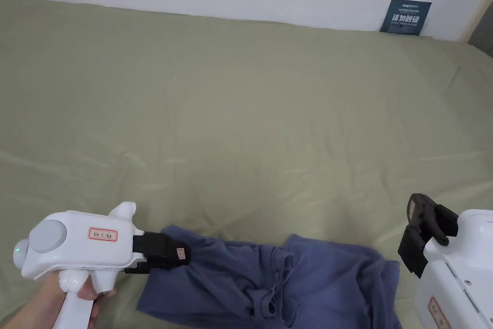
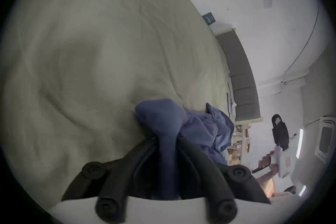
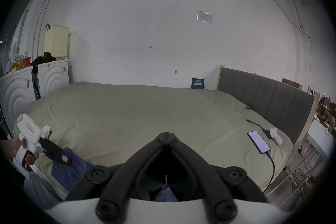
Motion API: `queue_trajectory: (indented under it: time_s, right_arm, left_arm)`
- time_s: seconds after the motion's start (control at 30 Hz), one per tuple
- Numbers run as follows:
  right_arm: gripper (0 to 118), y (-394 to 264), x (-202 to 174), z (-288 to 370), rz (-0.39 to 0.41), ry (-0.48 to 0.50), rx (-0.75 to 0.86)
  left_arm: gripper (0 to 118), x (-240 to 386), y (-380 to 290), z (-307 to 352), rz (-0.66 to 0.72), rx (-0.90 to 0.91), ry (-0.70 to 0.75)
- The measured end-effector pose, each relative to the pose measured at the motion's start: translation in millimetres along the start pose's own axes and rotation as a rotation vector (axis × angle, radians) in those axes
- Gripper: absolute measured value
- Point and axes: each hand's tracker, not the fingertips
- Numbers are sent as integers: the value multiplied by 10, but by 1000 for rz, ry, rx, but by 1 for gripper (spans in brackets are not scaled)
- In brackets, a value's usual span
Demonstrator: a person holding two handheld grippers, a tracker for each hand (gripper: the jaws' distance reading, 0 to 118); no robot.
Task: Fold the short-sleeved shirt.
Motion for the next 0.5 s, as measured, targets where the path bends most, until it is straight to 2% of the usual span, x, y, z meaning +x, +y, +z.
queue_trajectory:
  time_s: [0.1, 0.13, 0.27, 0.37, 0.5]
  right_arm:
    - [0, 42, 44, -9, -1, 7, 4]
    - [0, 59, 50, -21, 2, 8, 8]
    - [0, 138, 47, -73, 3, 19, 23]
    - [0, 182, 9, -128, 0, 41, 37]
    - [0, 217, -87, -173, -2, 77, 47]
  left_arm:
    - [10, 36, 48, 138, 34, 107, -9]
    - [10, 68, 54, 198, 87, 104, -47]
    - [10, 134, 40, 663, 93, 191, 21]
    - [10, -2, 54, 1236, 110, 289, 118]
    - [10, -31, -21, 1912, 95, 374, 322]
